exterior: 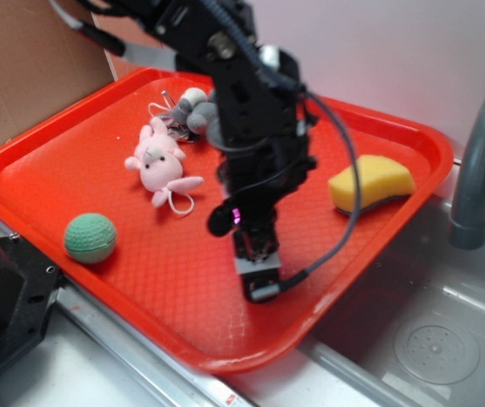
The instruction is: Grab the rock.
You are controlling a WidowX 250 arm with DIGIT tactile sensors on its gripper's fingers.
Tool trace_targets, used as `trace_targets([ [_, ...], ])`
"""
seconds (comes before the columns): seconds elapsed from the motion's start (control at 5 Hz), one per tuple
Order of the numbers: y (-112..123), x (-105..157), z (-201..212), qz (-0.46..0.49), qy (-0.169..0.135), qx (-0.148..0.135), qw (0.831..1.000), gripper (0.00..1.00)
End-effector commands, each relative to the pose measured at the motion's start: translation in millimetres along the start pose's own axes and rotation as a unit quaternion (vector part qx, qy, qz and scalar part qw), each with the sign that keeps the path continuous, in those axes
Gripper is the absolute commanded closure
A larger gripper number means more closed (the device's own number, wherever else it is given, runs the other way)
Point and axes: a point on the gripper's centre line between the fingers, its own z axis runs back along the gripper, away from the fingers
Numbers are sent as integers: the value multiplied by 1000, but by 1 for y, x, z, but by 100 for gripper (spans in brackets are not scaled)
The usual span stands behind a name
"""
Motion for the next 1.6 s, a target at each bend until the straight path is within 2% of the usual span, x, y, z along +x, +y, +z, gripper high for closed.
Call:
trace_targets([
  [0.0, -4, 3, 12, 26, -17, -19, 999, 100],
  [0.2, -1, 7, 12, 26, -15, -20, 999, 100],
  [0.4, -2, -1, 31, 47, -8, -15, 999, 100],
  [0.6, 9, -18, 81, 118, -27, -14, 993, 100],
  [0.8, 12, -56, 132, 233, -25, -12, 972, 100],
  [1.0, 18, -76, 184, 300, 6, -17, 954, 100],
  [1.2, 32, -99, 200, 373, 43, -34, 926, 100],
  [1.4, 41, -98, 190, 375, 69, -42, 924, 100],
])
